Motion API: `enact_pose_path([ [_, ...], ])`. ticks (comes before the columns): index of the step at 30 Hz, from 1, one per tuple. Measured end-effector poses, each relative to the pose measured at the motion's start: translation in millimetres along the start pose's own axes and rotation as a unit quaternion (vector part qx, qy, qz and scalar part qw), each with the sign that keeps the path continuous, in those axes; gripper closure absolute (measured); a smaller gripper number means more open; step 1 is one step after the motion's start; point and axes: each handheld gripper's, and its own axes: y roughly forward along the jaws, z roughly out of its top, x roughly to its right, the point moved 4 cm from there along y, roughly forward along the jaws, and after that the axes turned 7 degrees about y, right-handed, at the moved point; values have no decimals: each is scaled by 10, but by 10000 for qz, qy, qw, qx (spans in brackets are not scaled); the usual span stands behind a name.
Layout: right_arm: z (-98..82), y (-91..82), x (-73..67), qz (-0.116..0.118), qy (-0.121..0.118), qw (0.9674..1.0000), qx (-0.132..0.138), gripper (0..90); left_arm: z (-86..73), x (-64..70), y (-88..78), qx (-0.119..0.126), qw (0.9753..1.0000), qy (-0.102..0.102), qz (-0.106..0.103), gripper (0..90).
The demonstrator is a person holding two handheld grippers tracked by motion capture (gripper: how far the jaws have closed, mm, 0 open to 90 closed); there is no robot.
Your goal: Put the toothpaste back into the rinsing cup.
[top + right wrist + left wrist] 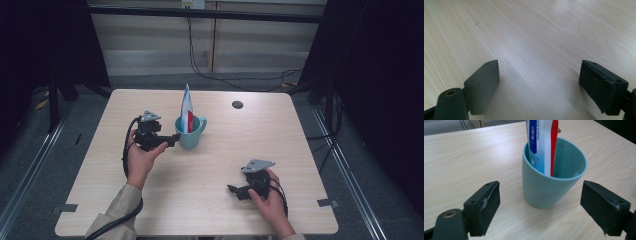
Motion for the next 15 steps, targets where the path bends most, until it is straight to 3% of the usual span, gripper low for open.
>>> enact_pose_path([
  [15, 0, 0, 0, 0, 1, 10000, 0, 163, -317, -1, -81, -26, 10000, 1, -18, 159],
])
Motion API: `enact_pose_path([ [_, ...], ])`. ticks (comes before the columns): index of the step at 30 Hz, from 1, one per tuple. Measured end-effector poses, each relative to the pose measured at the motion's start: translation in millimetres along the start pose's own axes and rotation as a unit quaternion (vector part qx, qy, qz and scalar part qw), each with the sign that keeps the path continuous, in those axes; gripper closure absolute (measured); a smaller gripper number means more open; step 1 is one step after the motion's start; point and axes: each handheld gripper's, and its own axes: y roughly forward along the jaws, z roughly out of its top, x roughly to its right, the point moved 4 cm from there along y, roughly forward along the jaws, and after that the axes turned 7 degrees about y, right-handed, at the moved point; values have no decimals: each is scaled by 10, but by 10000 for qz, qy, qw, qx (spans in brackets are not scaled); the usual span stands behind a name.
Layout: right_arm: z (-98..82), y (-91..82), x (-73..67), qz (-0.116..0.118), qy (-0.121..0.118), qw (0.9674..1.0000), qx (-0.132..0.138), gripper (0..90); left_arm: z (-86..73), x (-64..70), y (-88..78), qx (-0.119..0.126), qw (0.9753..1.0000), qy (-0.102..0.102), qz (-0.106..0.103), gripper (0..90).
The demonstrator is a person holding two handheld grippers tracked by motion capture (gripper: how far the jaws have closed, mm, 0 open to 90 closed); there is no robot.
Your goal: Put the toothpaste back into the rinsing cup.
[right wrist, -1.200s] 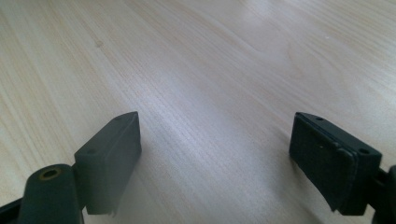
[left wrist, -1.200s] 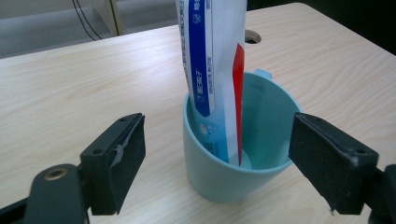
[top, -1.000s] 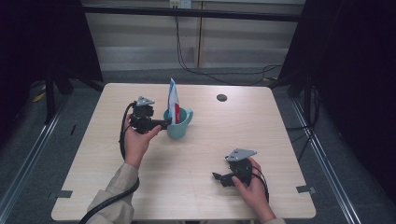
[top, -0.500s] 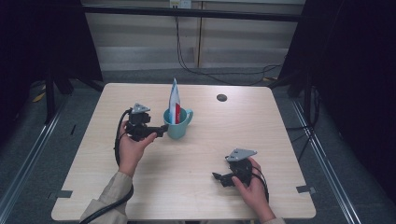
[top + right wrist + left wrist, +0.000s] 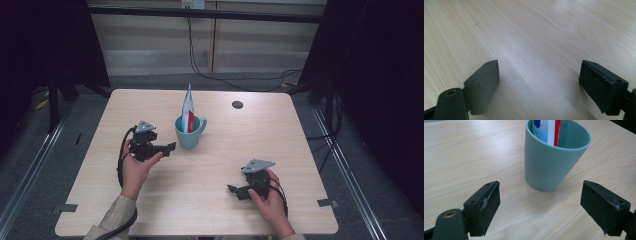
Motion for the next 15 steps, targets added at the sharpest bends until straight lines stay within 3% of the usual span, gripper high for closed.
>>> enact_pose_path([
  [9, 0, 0, 0, 1, -1, 10000, 0, 163, -268, 64, -16, -79, 9999, 46, -48, 159],
  [15, 0, 0, -1, 6, 3, 10000, -3, 163, -402, 99, -16, -180, 9997, 163, 25, 159],
])
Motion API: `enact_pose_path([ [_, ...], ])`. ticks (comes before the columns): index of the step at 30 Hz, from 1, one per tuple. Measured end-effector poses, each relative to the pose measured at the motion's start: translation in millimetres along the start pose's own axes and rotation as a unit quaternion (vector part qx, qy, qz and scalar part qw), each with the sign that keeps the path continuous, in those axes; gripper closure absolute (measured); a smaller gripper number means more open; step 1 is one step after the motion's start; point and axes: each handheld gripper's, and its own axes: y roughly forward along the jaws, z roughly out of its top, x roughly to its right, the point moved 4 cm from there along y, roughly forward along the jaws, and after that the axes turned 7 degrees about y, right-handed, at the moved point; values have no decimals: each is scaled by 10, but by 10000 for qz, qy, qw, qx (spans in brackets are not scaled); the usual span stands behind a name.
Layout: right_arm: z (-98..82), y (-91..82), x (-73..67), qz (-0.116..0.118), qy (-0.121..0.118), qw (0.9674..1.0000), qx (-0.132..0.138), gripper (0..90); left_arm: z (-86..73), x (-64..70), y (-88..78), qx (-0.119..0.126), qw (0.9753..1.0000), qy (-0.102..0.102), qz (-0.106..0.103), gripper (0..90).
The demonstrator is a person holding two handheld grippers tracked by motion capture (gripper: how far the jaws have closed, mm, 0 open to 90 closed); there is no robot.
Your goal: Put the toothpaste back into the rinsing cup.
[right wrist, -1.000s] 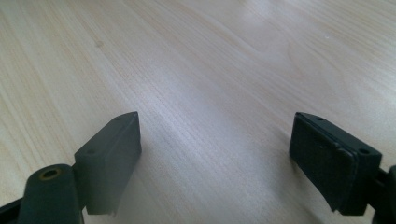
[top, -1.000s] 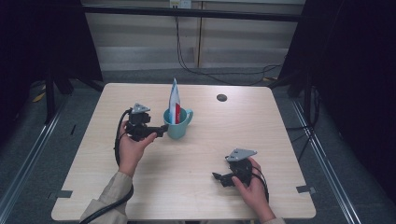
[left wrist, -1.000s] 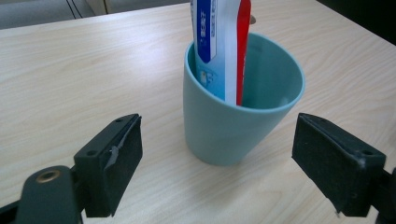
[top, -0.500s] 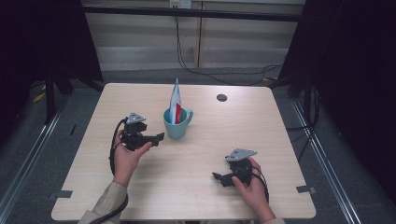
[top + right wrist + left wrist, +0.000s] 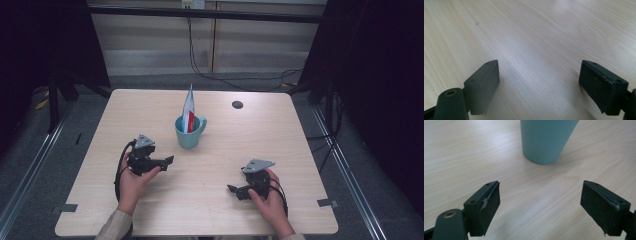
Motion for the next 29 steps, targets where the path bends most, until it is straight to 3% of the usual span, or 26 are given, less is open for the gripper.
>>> enact_pose_path([
  [2, 0, 0, 0, -4, 1, 10000, -1, 163, -83, 1, -4, -107, 9999, 101, 34, 159],
  [7, 0, 0, 0, -4, 1, 10000, 1, 163, -164, 33, -9, -173, 9998, 112, 78, 160],
  [8, 0, 0, 1, -3, 0, 10000, 0, 163, -201, 47, -10, -242, 9993, 232, 145, 160],
  [10, 0, 1, 0, -2, -1, 10000, 4, 163, -229, 62, -6, -262, 9992, 258, 149, 160],
  [29, 0, 0, 0, -1, 0, 10000, 0, 163, -343, 98, 23, -426, 9979, 418, 233, 161],
])
